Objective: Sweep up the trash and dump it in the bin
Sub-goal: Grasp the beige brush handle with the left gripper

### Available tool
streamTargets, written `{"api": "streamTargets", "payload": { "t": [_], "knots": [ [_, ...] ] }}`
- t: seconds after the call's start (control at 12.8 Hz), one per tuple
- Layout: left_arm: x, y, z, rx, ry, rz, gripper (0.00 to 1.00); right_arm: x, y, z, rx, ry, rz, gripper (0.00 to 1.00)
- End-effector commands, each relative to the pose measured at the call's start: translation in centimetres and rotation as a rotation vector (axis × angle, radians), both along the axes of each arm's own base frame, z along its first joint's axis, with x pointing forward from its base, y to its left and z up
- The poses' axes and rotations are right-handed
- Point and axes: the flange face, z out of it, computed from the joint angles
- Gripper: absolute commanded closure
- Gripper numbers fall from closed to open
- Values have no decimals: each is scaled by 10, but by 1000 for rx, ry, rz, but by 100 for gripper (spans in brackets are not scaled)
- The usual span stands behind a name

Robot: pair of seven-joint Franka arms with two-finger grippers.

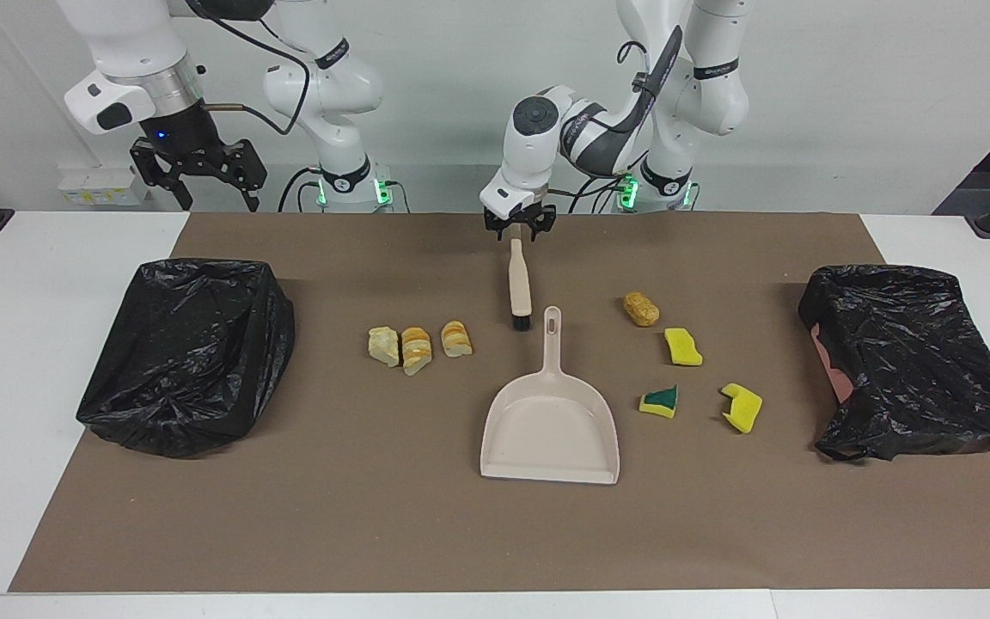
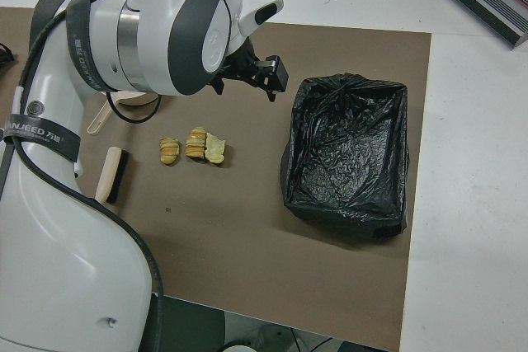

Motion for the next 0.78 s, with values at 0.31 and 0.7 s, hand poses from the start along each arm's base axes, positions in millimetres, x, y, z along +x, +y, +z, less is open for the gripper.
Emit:
{"api": "streamTargets", "payload": {
  "t": [0.31,0.7],
  "knots": [
    [18,1,9,-19,-7,2,100,-8,-3,0,15,1,25,0],
    [48,34,39,36,25,45,100,-7,-1,-2,15,1,27,0]
  ]
}}
